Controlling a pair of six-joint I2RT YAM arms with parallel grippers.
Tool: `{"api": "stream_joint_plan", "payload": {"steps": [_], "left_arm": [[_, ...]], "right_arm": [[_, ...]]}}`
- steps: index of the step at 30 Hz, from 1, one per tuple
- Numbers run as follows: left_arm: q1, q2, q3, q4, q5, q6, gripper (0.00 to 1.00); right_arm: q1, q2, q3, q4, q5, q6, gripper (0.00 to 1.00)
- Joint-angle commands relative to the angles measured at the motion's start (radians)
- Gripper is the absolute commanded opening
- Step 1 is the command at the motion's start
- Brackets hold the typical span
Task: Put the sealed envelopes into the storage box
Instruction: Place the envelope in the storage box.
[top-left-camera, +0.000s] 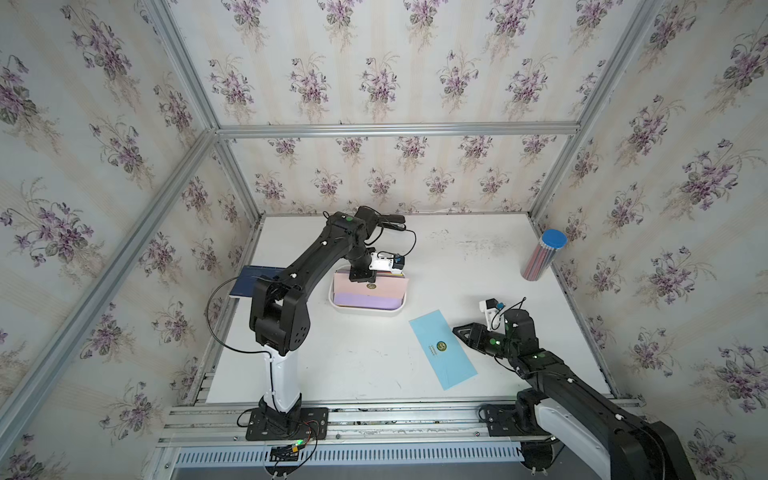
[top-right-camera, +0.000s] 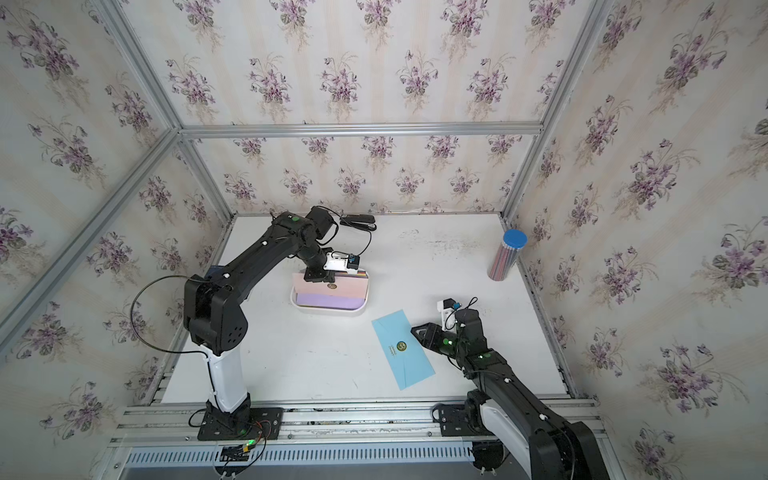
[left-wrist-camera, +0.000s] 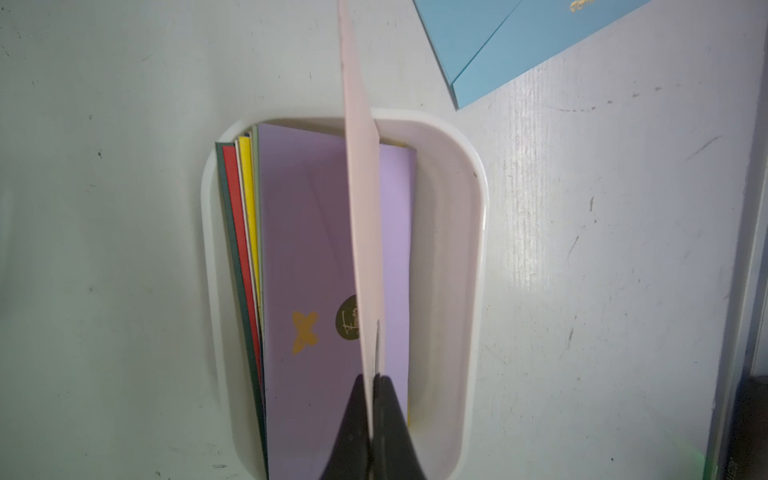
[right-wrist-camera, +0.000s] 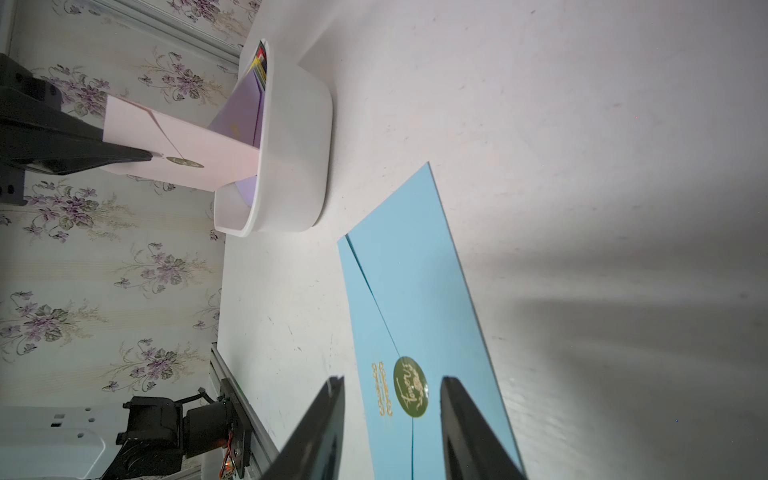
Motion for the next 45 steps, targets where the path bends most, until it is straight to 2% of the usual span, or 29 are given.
{"api": "stream_joint_plan", "payload": {"steps": [1, 7, 13, 18, 20, 26, 30, 32, 34, 37, 40, 43, 45], "left_arm": [[0.001, -0.007, -0.019, -0.006, 0.020, 0.002, 0.00], [0.002, 0.007, 0.007, -0.016, 0.047, -0.021, 0.01], [0.010, 0.026, -0.025, 0.011, 0.047, -0.025, 0.05], [0.014, 0.023, -0.065, 0.084, 0.009, -0.034, 0.18], [0.015, 0.002, -0.084, 0.148, -0.014, -0.049, 0.30], [0.020, -0.086, -0.157, 0.345, -0.129, -0.100, 0.37], [0.027, -0.150, -0.193, 0.394, -0.128, -0.162, 0.38], [0.033, -0.196, -0.235, 0.435, -0.109, -0.221, 0.38], [0.032, -0.240, -0.277, 0.489, -0.107, -0.336, 0.38], [0.033, -0.300, -0.335, 0.550, -0.125, -0.564, 0.36], [0.033, -0.371, -0.386, 0.554, -0.164, -0.846, 0.36], [0.038, -0.498, -0.518, 0.607, -0.114, -1.060, 0.42], [0.053, -0.648, -0.672, 0.701, -0.047, -1.184, 0.44]], "right_arm": [[0.000, -0.001, -0.003, 0.024, 0.006, 0.002, 0.42], [0.000, 0.005, -0.010, 0.036, 0.002, 0.012, 0.42], [0.000, -0.006, -0.014, 0.036, 0.001, 0.014, 0.42], [0.000, -0.004, -0.016, 0.029, 0.001, 0.008, 0.43], [0.000, 0.000, -0.014, 0.030, 0.002, 0.009, 0.43], [0.000, 0.023, -0.002, 0.036, 0.002, 0.001, 0.43], [0.000, 0.030, -0.002, 0.043, 0.000, 0.003, 0.43], [0.001, 0.030, -0.002, 0.043, 0.000, 0.003, 0.43], [0.000, 0.032, 0.000, 0.044, 0.004, 0.003, 0.43], [0.000, 0.029, 0.003, 0.040, 0.016, 0.002, 0.43], [0.000, 0.025, 0.018, 0.007, 0.056, -0.015, 0.43], [0.000, 0.034, 0.044, -0.060, 0.125, -0.043, 0.44], [0.001, 0.053, 0.054, -0.086, 0.157, -0.050, 0.46]]}}
